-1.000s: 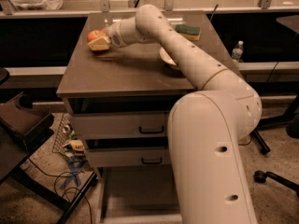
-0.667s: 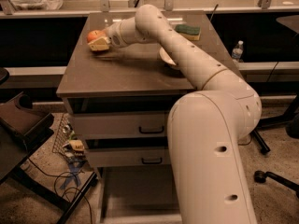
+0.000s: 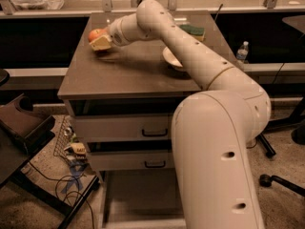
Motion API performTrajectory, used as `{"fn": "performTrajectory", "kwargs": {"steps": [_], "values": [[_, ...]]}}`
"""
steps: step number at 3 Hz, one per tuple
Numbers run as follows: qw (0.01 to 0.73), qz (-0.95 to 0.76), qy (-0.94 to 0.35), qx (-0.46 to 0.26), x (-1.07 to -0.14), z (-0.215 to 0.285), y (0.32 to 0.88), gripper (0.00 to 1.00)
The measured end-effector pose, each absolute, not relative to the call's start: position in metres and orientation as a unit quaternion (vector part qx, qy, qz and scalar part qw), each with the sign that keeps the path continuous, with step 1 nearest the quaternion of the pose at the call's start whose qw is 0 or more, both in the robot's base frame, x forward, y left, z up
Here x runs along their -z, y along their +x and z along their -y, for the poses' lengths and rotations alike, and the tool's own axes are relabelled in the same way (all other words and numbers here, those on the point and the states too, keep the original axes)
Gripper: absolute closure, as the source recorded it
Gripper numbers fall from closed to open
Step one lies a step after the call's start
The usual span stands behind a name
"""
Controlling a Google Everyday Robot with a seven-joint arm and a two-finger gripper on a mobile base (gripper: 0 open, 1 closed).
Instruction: Place apple into bottom drawer
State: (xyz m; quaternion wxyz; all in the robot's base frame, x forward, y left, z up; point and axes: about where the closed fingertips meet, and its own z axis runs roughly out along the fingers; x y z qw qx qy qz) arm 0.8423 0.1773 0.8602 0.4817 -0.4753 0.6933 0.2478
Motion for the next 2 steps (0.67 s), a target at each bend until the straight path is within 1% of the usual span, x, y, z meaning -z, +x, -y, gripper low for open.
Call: {"fn": "performTrajectory", "kwargs": {"steps": [1,2], "values": [[0.503,-0.688,-0.473,-0.224,-0.896,-0.153,0.828,1.00],[0.513,-0.687,-0.471,-0.206,-0.918,-0.108,0.786,1.00]]}}
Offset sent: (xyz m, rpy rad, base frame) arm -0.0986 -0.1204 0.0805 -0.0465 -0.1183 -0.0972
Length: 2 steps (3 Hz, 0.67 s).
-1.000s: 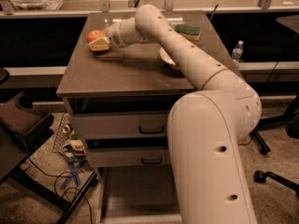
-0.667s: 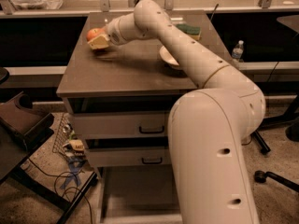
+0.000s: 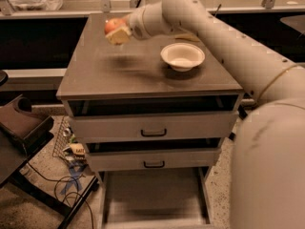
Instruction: Place apple into bottom drawer
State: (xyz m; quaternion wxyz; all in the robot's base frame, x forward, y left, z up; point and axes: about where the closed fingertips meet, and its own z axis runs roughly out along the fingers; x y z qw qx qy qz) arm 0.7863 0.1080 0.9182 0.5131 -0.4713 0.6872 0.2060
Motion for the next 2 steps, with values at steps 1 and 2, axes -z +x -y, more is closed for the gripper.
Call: {"fn": "performTrajectory", "kwargs": {"steps": [1,2], "values": [[0.503,-0.679,-0.487,-0.223,-0.906,-0.066,0.739,1.00],[0.503,-0.662,-0.505,-0.232,-0.909,-0.038,0.674,1.00]]}}
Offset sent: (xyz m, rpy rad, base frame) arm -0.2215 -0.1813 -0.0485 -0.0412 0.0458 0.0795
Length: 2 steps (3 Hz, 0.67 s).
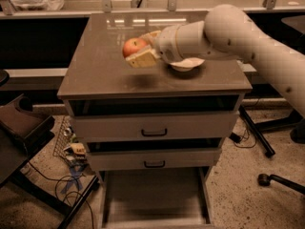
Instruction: Place apple into bottom drawer
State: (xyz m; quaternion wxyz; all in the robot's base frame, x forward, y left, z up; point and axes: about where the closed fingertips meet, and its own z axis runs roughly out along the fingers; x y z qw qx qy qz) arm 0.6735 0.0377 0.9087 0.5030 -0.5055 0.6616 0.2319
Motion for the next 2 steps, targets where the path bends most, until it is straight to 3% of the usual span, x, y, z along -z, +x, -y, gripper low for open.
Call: {"fn": "performTrajectory", "kwargs": {"steps": [2], "values": [[0.507,-0.646,-0.519,-0.237,-0.917,-0.034,0.523,1.00]]}}
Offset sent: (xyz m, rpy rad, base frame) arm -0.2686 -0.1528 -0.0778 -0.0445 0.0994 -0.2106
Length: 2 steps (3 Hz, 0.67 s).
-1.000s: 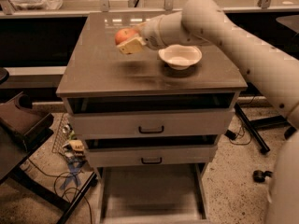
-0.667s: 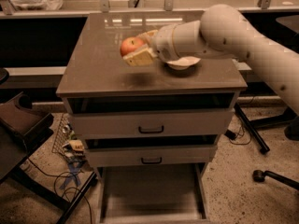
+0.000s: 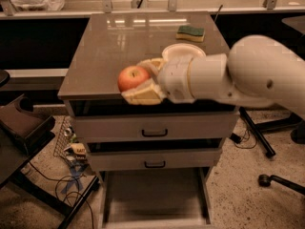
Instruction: Place apple into bottom drawer
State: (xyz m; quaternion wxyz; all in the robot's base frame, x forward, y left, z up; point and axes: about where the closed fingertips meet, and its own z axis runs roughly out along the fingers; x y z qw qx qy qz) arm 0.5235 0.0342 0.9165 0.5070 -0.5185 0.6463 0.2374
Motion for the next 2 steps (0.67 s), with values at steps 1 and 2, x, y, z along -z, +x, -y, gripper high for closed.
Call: {"fn": "performTrajectory", "kwargs": {"steps": [1,2], "values": [[0.489,-0.677,-0.501,-0.227,-0.865,-0.004,0.473,1.00],[0.481,-0.706,-0.476,-0.210,-0.842,0.035,0.456,1.00]]}}
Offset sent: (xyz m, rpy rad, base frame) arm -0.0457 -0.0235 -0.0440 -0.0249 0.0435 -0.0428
